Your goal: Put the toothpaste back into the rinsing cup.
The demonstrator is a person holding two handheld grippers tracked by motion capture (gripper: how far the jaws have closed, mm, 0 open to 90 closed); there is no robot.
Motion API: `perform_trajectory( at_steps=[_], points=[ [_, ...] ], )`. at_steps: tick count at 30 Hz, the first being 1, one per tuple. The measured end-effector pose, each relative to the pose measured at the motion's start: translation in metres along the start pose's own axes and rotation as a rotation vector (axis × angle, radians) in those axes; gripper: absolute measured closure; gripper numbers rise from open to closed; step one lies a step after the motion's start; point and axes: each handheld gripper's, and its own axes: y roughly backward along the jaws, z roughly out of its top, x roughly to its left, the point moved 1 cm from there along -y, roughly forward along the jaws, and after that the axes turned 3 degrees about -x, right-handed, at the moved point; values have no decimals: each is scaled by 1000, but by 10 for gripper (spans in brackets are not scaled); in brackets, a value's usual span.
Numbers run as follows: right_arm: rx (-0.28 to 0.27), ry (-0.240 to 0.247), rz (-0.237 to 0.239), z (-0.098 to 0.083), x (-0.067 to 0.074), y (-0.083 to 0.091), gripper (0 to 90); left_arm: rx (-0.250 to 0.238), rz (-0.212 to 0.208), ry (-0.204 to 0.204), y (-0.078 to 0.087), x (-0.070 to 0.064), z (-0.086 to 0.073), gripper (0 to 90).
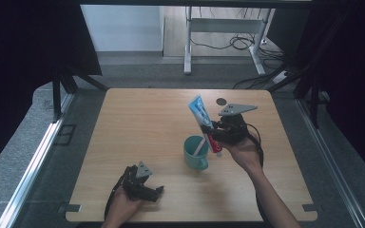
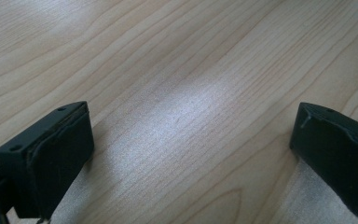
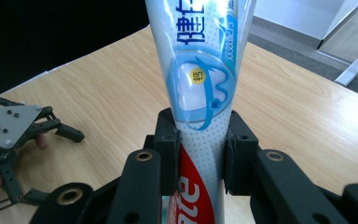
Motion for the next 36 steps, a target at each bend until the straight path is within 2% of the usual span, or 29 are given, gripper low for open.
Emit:
perform_trajectory(
  at_steps=[25, 36],
  points=[
    [-20, 26, 10, 17, 13, -37, 709, 4, 0, -10, 0, 1, 0, 0],
    [-20, 25, 5, 14, 16, -56, 709, 4, -1, -13, 0, 1, 0, 0]
  ],
)
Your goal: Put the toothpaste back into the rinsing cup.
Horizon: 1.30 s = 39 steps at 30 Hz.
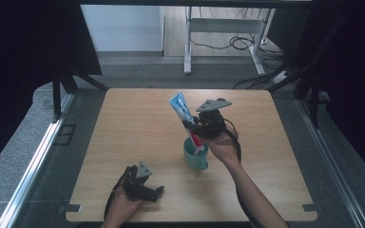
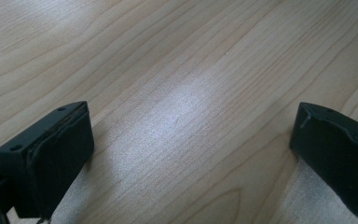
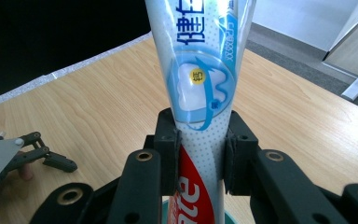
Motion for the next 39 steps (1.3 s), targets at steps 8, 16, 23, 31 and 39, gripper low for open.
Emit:
perform_trajectory(
  at_steps=[8, 16, 23, 31, 39],
  points=[
    [6, -3, -5, -10, -1, -8, 708, -3, 0, 3, 0, 0, 0, 0],
    [12, -15, -8, -20, -3, -11, 707, 1, 0, -1, 0, 0, 0, 0],
    [12, -29, 0, -31, -4, -15, 706, 4, -1, -5, 0, 0, 0, 0],
    [17, -39, 11, -40, -2, -21, 704, 4, -1, -6, 0, 0, 0, 0],
    [22, -58, 19, -51, -2, -25, 702, 4, -3, 2, 0, -1, 0, 0]
  ],
)
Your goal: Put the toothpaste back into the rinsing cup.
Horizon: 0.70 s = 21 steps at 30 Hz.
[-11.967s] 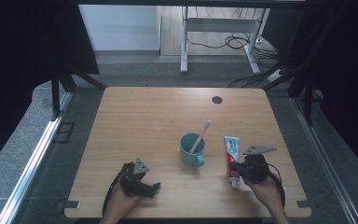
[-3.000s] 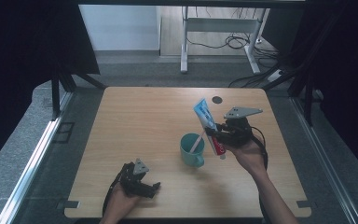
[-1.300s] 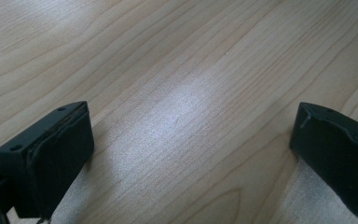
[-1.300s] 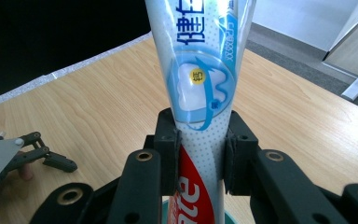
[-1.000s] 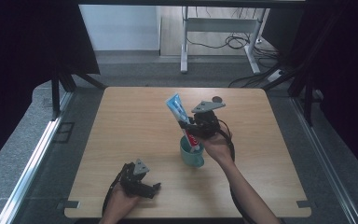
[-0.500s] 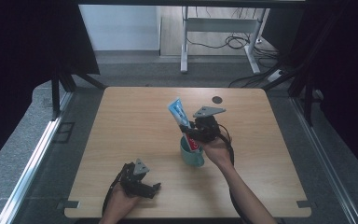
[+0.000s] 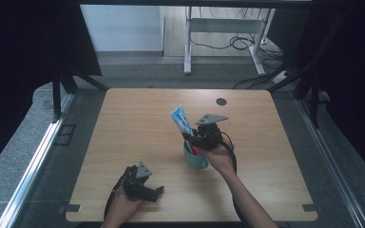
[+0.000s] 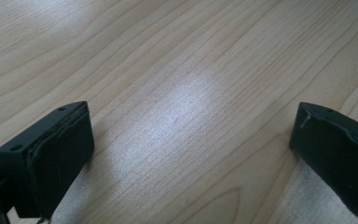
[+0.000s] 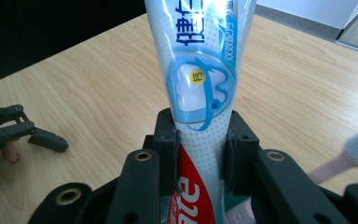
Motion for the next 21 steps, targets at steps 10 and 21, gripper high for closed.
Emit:
perform_trajectory(
  at_steps=[10, 21],
  points=[
    [4, -11, 6, -3, -1, 2, 699, -3, 1, -3, 0, 0, 0, 0],
    [7, -23, 16, -8, -4, 5, 695, -3, 1, -6, 0, 0, 0, 0]
  ],
)
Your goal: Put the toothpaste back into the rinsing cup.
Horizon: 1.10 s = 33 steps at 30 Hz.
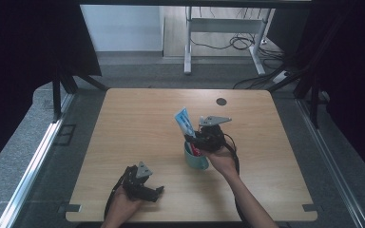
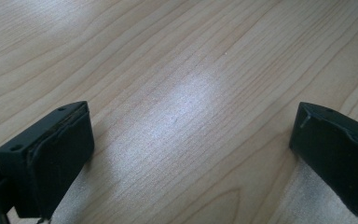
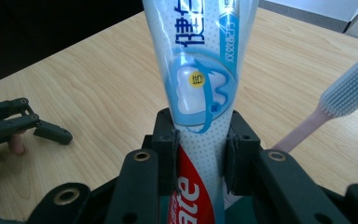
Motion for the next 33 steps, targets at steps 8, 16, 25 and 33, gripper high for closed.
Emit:
perform_trajectory(
  at_steps=[8, 16, 25, 33],
  points=[
    [10, -6, 4, -5, -1, 2, 691, 0, 0, 1, 0, 0, 0, 0],
    [36, -9, 4, -13, -3, 2, 685, 1, 0, 1, 0, 0, 0, 0],
    [32, -26, 6, -18, -5, 3, 680, 1, 0, 2, 0, 0, 0, 0],
    [37, -40, 16, -17, -7, 2, 658, 1, 0, 4, 0, 0, 0, 0]
  ],
)
